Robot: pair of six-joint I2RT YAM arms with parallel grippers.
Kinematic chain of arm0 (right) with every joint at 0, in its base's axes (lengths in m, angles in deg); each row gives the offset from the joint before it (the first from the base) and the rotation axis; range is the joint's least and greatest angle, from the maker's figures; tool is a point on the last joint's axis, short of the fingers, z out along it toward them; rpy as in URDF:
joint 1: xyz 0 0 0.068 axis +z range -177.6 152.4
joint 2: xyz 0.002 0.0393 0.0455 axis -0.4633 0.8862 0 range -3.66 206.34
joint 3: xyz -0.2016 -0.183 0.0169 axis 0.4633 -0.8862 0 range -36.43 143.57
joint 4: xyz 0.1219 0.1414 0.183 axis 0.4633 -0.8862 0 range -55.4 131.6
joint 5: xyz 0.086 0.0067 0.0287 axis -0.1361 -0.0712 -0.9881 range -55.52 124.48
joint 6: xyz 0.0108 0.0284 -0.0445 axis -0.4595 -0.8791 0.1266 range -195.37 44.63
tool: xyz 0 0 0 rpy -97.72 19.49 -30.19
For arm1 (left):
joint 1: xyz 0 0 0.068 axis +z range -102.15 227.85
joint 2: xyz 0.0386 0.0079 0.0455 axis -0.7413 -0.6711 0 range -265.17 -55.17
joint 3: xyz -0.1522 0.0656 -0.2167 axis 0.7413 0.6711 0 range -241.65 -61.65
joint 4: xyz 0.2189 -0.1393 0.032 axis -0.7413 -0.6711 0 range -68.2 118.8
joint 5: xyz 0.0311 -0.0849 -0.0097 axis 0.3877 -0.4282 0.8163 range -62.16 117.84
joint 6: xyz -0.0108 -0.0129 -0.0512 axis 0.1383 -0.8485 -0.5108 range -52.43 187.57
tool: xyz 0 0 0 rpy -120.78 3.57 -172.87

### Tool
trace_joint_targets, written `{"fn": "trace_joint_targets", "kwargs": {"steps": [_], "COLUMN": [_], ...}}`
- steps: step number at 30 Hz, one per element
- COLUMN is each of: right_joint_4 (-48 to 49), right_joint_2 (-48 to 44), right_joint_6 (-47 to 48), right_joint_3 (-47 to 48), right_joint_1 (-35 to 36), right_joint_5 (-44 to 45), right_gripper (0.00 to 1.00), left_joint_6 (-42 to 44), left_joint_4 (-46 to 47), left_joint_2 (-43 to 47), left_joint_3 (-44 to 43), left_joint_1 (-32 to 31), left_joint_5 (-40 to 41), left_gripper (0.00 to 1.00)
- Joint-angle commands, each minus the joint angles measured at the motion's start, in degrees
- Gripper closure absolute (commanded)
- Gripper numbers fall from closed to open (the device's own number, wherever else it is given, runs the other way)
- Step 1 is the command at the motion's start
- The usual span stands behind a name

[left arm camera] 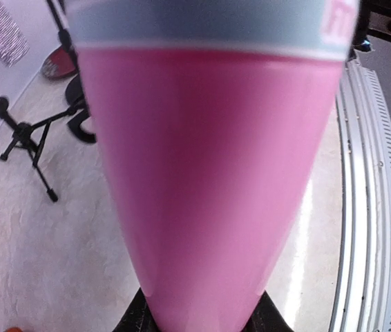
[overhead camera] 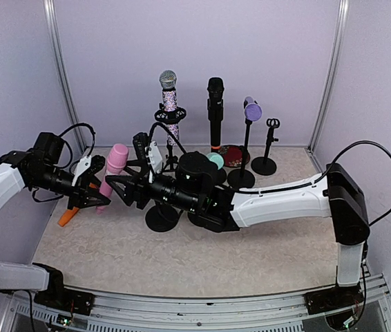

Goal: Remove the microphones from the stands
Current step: Pass from the right arm to the left, then place the microphone at the center of the board.

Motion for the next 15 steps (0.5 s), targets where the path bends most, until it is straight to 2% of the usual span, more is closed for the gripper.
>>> {"fn": "trace_joint_targets", "kwargs": {"steps": [1,3,6,11,15], "right_joint_4": [-0.1,-2.5,-4.3,-10.6,-16.2], "right_joint_2": [-3.9,-6.0,-8.8,-8.9,-6.5], "right_joint_6": [2.2,3.9,5.1,5.0,4.7], "right_joint_3": [-5.0,-7.6,-12.3,-14.6,-11.8], "right_joint_1": [1.7,2.1,2.5,2.8,2.8], "right_joint_5": [3.6,6.6,11.3,21.5,27.8], "right_gripper": [0.28,0.23,0.22,0.27,0.34], "left_joint_6": [1.6,3.2,4.4,3.7,2.3], "left_joint_4": [1.8,2.5,6.3,18.5,26.9], "left_joint_2": [0.9,0.9,0.9,0.1,-2.4], "left_joint_3": [3.1,4.7,8.5,18.3,24.9], "left_joint_1": [5.5,8.1,11.3,13.3,13.4], "left_joint_5": [5.3,9.5,18.6,34.6,45.4], "left_gripper": [0.86,0.86,0.86,0.8,0.76]}}
